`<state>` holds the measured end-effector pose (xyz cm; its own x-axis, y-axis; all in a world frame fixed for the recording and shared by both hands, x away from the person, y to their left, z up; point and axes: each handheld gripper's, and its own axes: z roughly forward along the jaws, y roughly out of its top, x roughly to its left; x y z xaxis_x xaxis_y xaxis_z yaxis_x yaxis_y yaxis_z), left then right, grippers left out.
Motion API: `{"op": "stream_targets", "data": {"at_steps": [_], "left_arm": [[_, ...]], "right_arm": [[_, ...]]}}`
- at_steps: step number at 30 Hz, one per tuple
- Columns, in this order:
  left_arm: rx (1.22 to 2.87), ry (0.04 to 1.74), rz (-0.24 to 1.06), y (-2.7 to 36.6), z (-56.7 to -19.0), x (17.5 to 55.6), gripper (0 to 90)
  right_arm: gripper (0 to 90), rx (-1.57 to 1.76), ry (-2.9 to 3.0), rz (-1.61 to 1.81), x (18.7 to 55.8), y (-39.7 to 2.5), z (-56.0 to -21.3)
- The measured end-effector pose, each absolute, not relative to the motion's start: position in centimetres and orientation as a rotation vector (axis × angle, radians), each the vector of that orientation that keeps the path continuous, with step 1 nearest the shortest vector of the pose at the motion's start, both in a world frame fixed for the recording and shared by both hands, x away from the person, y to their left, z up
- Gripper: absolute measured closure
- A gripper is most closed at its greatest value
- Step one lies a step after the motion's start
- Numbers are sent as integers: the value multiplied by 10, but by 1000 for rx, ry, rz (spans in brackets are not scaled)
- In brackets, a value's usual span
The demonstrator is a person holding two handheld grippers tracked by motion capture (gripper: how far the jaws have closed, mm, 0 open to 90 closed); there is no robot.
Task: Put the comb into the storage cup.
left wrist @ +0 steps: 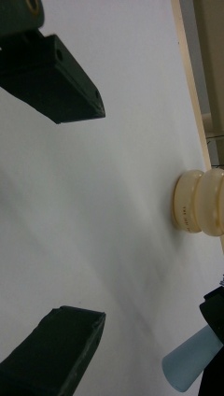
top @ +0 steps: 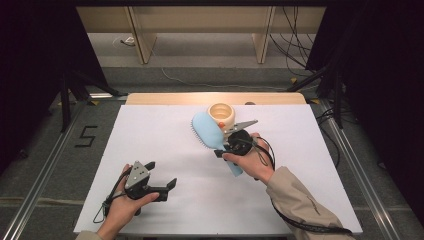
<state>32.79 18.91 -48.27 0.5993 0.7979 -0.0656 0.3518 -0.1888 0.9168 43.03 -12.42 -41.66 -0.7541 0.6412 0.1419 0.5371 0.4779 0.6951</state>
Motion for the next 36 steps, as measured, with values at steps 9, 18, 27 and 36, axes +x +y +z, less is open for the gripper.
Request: {"op": "stream_targets", "data": {"at_steps": [9,18,27,36], "left_arm": [[1784,936,532,188,-482,327,34],[1785,932,510,181,-483,328,42],[1758,964,448,176,-483,328,47],[1735,981,425,174,-481,331,54]], "right_arm": [[704,1041,2555,1154,430,-124,-416],[704,1055,2537,1182,429,-122,-417],[704,1062,2533,1204,425,-118,-420],[704,1067,2510,1243,423,-115,-421]]}}
